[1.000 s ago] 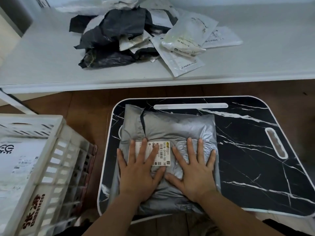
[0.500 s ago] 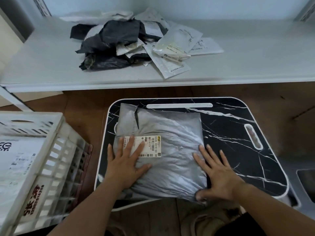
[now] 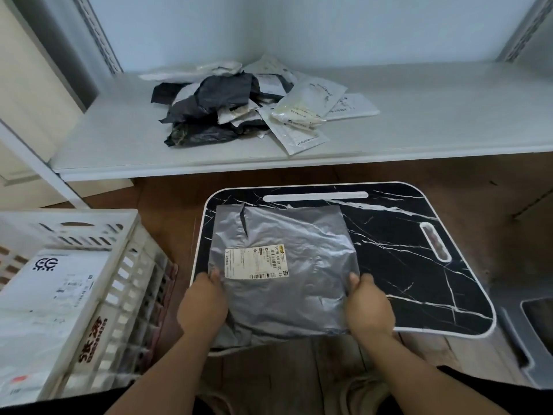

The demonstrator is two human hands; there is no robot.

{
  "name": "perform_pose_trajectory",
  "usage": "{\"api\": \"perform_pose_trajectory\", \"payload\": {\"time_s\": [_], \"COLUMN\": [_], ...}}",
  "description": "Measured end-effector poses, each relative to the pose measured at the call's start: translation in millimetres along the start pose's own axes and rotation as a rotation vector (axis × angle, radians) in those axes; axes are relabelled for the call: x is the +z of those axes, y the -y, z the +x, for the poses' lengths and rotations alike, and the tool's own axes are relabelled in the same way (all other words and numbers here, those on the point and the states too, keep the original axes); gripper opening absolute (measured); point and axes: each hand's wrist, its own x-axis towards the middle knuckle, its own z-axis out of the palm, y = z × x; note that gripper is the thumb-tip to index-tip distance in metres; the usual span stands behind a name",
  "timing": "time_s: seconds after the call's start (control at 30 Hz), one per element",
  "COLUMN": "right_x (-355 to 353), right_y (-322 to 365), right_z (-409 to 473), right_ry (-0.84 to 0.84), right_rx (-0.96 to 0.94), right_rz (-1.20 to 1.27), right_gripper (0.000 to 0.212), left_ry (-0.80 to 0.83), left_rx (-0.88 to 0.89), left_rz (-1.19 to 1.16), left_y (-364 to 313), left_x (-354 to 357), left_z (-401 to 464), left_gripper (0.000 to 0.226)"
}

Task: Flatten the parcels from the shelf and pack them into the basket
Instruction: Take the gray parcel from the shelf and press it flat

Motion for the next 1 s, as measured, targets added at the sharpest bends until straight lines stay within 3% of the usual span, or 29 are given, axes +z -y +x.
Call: {"api": "perform_pose_trajectory", "payload": {"time_s": [0.13, 0.33, 0.4, 0.5, 0.7, 0.83, 1.0], "right_x": [-14, -9, -8, -4, 14, 36, 59], "right_y": [-2, -11, -7, 17, 79, 98, 92], "right_z": [0, 7, 15, 23, 55, 75, 93], "right_ry": [-0.059, 0.017, -0.099, -0.207, 0.157, 0.208, 0.228], "right_rx": [-0.058, -0.036, -0.179, -0.501, -0.72, -0.774, -0.811], "right_rz": [-0.016, -0.127, -0.209, -0.315, -0.553, -0.673, -0.606], "right_gripper": [0.038, 0.033, 0.032, 0.035, 0.064, 0.068, 0.063], "left_ry": [-0.033, -0.021, -0.107, -0.165, 0.058, 0.142, 0.122], "left_rx": [0.06, -0.003, 0.042, 0.303, 0.593, 0.604, 0.65], "left_rz": [0.016, 0.138, 0.232, 0.319, 0.396, 0.477, 0.523], "left_y": [1, 19, 18, 5, -48, -66, -62], "left_x": [-5, -4, -3, 6, 24, 36, 66], "left_z": [-4, -6, -1, 9, 44, 63, 81], "left_gripper": [0.044, 0.04, 0.038, 0.047, 0.056, 0.053, 0.051]}}
